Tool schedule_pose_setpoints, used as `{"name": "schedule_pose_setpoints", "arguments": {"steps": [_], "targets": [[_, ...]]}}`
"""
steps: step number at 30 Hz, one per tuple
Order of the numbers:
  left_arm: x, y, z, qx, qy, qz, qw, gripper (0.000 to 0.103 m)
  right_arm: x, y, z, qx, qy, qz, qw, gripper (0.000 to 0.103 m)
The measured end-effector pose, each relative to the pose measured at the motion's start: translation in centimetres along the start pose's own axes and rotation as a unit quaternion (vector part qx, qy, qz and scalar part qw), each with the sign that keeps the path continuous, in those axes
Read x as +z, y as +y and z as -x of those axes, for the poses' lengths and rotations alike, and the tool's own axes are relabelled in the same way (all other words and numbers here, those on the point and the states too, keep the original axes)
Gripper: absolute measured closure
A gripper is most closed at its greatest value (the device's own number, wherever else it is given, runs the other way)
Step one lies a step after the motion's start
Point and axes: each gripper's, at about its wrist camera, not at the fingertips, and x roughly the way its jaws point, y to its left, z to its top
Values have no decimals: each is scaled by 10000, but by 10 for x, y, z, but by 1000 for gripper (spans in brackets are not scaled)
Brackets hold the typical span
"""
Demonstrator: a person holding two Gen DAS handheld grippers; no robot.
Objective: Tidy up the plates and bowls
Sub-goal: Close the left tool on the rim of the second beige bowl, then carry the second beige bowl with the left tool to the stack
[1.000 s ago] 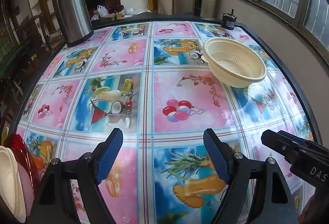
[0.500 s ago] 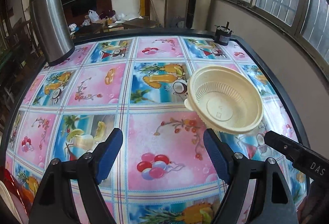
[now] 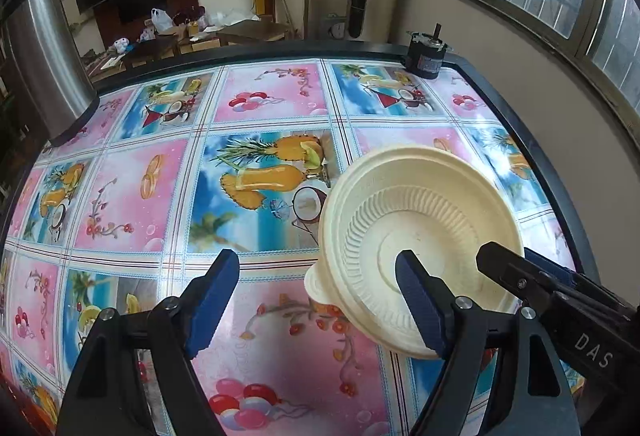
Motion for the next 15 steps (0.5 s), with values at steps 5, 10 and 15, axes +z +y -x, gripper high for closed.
{"name": "schedule_pose_setpoints", "arguments": {"steps": [5, 10, 15], "targets": [[-5, -9, -12, 11, 148, -172, 9997, 34, 0, -2, -8, -20, 33, 129, 9999, 74], [-9, -5, -17, -12, 282, -112, 9995, 66, -7, 1, -7, 22, 59, 319, 9995, 81], [-18, 3, -9, -74, 346, -37, 9994, 68, -16, 7, 5, 135, 84, 434, 9989, 81]]}}
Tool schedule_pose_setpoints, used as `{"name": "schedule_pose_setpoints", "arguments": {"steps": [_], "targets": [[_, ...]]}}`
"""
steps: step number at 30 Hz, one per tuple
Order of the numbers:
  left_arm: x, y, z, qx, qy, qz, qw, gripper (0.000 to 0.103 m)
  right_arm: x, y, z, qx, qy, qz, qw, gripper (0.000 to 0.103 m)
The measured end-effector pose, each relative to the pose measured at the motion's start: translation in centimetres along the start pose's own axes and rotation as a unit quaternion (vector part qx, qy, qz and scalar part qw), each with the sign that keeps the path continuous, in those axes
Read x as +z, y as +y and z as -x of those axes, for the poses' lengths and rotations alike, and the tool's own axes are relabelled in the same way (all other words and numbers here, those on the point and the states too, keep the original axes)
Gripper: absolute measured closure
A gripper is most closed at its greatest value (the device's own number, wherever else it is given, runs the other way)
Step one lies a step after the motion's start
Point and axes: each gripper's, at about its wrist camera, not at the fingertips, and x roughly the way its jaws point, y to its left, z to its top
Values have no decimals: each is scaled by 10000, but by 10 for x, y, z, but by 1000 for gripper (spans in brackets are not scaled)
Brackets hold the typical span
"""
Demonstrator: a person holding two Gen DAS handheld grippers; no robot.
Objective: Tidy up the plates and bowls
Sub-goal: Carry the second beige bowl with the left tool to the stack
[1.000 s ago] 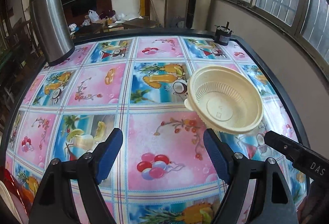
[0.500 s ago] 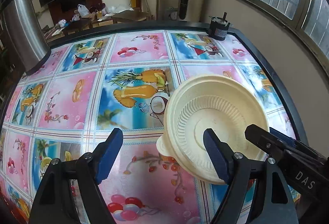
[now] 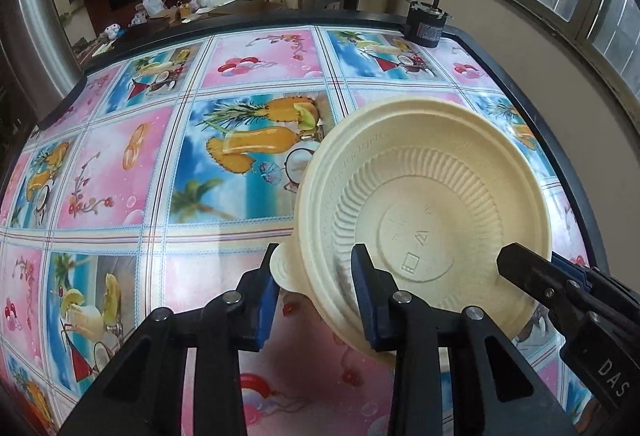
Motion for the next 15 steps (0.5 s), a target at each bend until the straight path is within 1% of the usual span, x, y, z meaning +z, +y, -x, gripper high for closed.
{"name": "schedule_pose_setpoints", "arguments": {"steps": [5, 8, 11, 15], "targets": [[-21, 9, 24, 37, -60, -8, 10000, 68, -20, 14, 15, 98, 16, 92, 9999, 81], [-38, 20, 41, 23, -66, 69, 10000, 68, -37, 25, 24, 177, 45, 142, 9997, 81], [-56, 31, 57, 92, -112, 109, 9998, 68, -54, 38, 35, 319, 53, 179, 9993, 81], [-81, 51, 77, 174, -123, 224, 9995, 68, -80, 60, 46, 408, 93, 343, 9985, 81]]}}
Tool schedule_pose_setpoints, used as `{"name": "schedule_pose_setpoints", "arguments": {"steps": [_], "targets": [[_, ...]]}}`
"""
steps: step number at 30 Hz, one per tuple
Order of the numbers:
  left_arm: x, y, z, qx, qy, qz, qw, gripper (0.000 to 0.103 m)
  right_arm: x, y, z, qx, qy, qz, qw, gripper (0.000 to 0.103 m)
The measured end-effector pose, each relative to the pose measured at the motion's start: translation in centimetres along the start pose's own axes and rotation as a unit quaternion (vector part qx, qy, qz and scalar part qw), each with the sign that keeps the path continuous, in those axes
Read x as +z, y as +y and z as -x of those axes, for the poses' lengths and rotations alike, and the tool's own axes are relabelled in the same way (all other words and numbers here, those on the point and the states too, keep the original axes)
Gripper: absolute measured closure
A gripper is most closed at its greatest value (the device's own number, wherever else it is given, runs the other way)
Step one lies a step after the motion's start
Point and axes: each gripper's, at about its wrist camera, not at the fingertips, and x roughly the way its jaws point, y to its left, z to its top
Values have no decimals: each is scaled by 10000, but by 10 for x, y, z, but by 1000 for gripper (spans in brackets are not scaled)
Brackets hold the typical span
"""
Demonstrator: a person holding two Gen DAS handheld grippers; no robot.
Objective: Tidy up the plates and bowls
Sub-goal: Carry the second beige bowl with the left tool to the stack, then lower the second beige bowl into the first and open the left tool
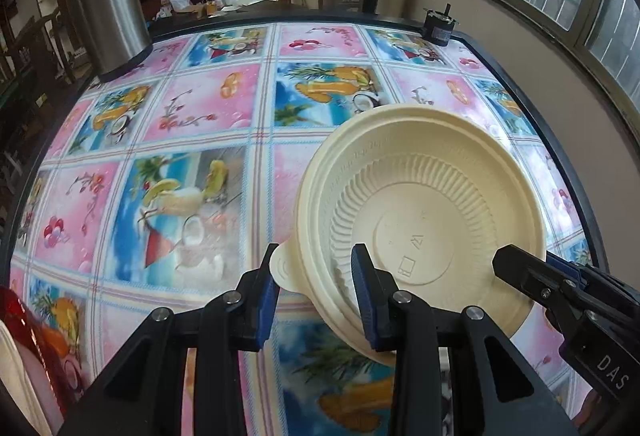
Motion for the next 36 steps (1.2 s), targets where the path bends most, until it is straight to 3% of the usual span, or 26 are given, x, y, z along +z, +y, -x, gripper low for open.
{"name": "schedule_pose_setpoints", "arguments": {"steps": [13, 24, 36], "targets": [[-57, 83, 74, 503, -321, 449, 9972, 68, -55, 103, 21, 549, 109, 601, 9966, 80], [-87, 148, 128, 771, -683, 905, 9906, 68, -74, 185, 32, 939, 116, 1189, 9884, 80], [-122, 223, 164, 1186, -791, 1401, 9798, 68, -96, 276, 14, 1395, 422, 1809, 9727, 80]]}}
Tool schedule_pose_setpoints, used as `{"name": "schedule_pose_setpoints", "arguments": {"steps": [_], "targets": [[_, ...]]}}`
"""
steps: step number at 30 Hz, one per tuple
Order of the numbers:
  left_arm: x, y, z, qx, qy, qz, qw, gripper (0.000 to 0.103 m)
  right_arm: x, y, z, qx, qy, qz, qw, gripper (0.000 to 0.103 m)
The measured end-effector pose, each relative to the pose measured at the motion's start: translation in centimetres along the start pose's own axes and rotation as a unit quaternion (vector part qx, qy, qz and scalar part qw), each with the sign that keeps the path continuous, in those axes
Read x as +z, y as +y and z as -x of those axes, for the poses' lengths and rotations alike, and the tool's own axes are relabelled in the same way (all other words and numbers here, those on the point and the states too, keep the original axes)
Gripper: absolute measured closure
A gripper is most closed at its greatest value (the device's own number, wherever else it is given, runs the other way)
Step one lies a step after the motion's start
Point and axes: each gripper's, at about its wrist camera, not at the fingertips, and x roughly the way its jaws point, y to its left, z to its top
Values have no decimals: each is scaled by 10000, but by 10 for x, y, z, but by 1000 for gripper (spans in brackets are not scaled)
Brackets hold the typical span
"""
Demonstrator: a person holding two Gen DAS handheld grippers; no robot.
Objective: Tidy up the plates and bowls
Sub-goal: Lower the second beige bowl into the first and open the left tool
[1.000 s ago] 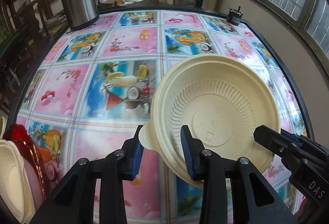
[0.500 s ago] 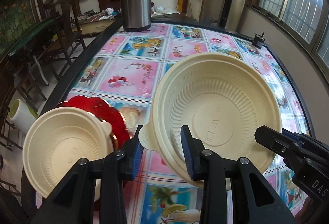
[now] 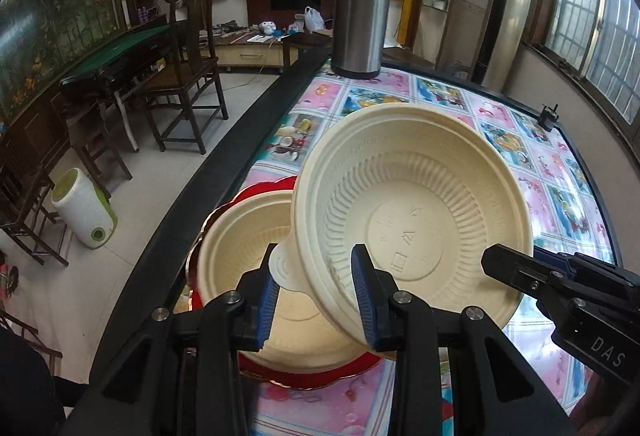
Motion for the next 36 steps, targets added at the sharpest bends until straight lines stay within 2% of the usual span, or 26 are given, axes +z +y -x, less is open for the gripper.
{"name": "schedule_pose_setpoints", "arguments": {"steps": [4, 10, 20, 23, 27, 30, 31, 32, 36], "targets": [[-6, 22, -6, 151, 58, 195, 9997, 68, 1, 23, -23, 132, 205, 154, 9996, 80], [-13, 39, -21, 206, 220, 376, 9988, 68, 0, 43, -57, -6, 513, 315, 9982, 80], [-22, 49, -31, 154, 322, 572, 9977, 66, -2, 51, -70, -315, 596, 483, 9966, 78], [-24, 50, -31, 118, 289, 606, 9977, 61, -2, 49, -71, -292, 594, 442, 9968, 77], [-24, 52, -27, -8, 165, 776, 9968, 43, -3, 50, -70, -192, 528, 352, 9978, 76], [-22, 56, -15, 34, -122, 912, 9957, 33, -3, 52, -66, -195, 417, 363, 9983, 70], [-21, 56, -11, 44, -217, 931, 9954, 30, -2, 52, -64, -211, 378, 363, 9984, 64], [-21, 56, -7, 61, -293, 938, 9951, 28, -2, 51, -63, -207, 337, 341, 9986, 61], [-19, 48, 4, 216, -498, 804, 9953, 27, -1, 48, -52, -200, 128, 224, 9995, 61]]}}
